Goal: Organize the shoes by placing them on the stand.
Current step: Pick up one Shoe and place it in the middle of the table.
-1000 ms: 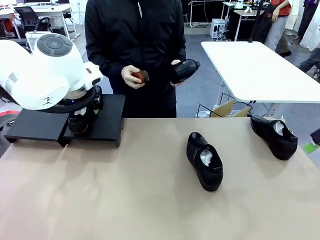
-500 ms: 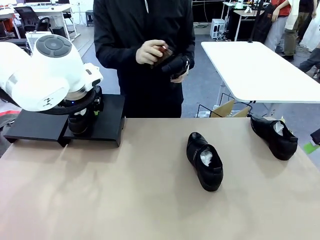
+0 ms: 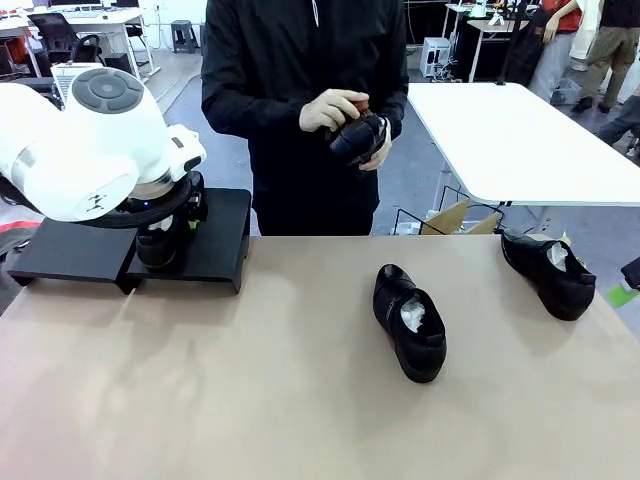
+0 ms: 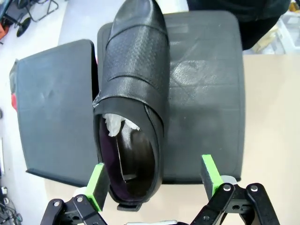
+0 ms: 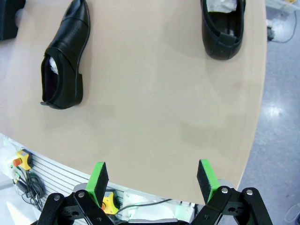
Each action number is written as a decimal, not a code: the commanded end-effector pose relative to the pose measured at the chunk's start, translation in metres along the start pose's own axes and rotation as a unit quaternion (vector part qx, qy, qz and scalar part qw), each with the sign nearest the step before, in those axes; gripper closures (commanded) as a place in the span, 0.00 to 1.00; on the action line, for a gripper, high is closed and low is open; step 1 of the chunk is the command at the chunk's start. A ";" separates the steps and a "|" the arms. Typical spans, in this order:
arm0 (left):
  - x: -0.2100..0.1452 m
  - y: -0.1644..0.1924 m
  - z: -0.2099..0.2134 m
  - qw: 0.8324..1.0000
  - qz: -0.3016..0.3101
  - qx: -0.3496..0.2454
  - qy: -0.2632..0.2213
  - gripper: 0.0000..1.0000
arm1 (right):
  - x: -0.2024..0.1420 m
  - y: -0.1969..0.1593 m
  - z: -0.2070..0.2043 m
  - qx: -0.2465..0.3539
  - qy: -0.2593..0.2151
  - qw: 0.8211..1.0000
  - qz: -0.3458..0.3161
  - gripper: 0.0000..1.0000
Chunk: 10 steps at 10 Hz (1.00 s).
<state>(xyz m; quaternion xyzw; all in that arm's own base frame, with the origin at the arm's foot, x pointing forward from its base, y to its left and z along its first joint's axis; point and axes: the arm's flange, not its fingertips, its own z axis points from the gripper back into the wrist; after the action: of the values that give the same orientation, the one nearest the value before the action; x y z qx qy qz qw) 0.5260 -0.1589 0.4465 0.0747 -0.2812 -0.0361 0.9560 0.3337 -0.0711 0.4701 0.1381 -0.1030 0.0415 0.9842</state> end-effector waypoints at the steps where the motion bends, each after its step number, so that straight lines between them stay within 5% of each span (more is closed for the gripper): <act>1: -0.004 0.007 0.060 0.999 -0.001 -0.032 -0.029 0.00 | -0.001 -0.001 0.001 0.000 -0.002 1.000 0.007 0.00; 5: -0.048 -0.012 0.109 0.964 -0.157 -0.177 0.118 0.00 | -0.001 -0.001 0.001 0.000 -0.002 1.000 0.007 0.00; 7: -0.056 -0.020 0.096 0.948 -0.179 -0.181 0.189 0.00 | 0.000 0.000 0.000 0.000 0.000 1.000 0.000 0.00; 8: -0.059 -0.026 0.086 0.939 -0.189 -0.186 0.217 0.00 | 0.010 0.003 -0.008 -0.015 0.020 0.998 0.057 0.00; 10: -0.076 -0.032 0.094 0.944 -0.172 -0.198 0.199 0.00 | 0.037 0.011 -0.021 -0.055 0.057 0.990 0.115 0.00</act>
<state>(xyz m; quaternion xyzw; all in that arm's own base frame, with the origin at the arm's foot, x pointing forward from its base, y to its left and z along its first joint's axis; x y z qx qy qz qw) 0.4214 -0.1884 0.4662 -0.0612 -0.0269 -0.2365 0.9693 0.3509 -0.0526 0.4578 0.1016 -0.0733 0.1162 0.9853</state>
